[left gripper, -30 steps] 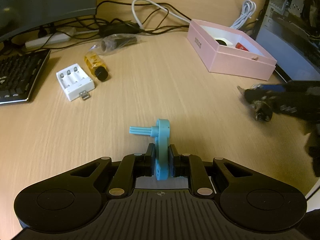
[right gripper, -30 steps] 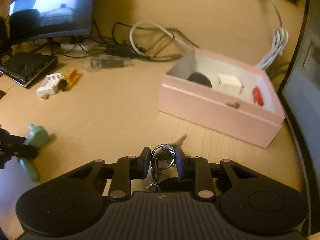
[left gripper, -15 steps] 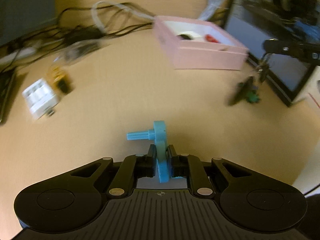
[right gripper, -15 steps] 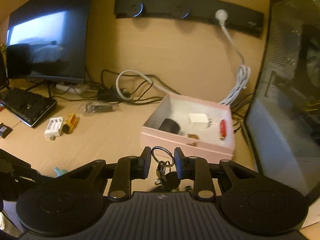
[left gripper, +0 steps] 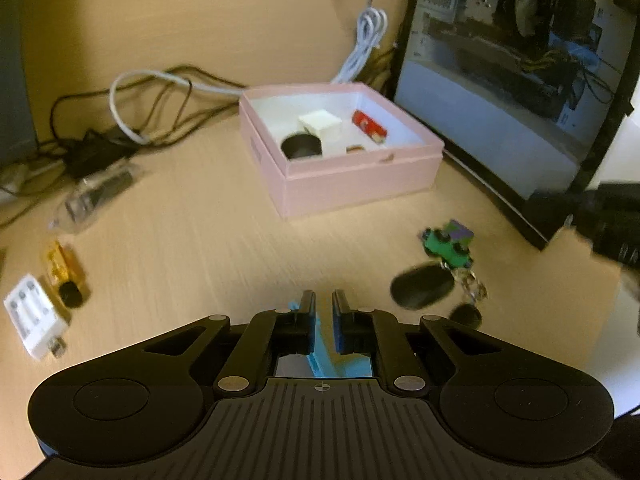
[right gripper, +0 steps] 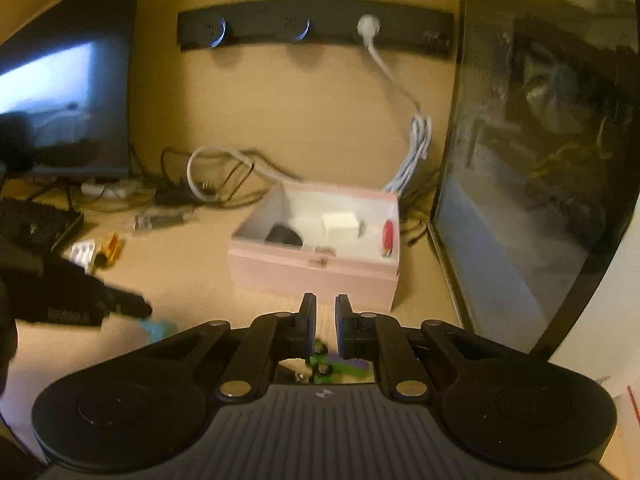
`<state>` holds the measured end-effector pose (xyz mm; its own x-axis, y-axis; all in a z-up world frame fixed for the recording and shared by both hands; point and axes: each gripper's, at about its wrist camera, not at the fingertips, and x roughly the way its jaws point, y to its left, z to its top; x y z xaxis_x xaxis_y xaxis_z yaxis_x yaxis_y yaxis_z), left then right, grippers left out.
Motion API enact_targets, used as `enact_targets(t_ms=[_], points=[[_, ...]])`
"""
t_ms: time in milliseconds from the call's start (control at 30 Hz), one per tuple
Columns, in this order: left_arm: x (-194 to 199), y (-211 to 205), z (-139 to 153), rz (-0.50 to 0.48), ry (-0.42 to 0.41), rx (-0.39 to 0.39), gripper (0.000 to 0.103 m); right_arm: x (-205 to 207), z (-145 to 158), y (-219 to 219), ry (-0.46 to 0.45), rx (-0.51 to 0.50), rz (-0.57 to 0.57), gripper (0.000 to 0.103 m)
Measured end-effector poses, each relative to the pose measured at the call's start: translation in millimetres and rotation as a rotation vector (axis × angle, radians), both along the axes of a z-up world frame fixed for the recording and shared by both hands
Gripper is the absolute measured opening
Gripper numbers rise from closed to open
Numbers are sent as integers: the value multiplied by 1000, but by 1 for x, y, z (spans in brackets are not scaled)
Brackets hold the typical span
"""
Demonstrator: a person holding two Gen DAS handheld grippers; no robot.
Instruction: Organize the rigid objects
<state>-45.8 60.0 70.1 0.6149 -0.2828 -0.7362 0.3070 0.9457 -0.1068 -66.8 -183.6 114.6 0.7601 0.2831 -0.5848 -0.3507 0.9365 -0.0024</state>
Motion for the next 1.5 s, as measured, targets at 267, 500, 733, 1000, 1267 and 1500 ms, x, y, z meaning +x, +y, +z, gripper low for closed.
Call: enact_targets(t_ms=[267,500,733,1000,1267,1500], points=[[-16,17,-19,71,95,-69,12,0,-54,12,208,-6,1,44],[-31,30,-11,131,51,-63,13,22,-84,2,269,115,-173,48],[-26,22,-12,163,48,-40,15,16,-82,28,213,31,-57,23],[-3,3,-18,206,54,0,17,13,-64,27,154,32,-27,23],[9,-9,-33,180,89,19,18,11,-39,22,85,42,-28,23],[13,-16,-41,130,56,60,17,2,-35,22,67,26,-22,23]])
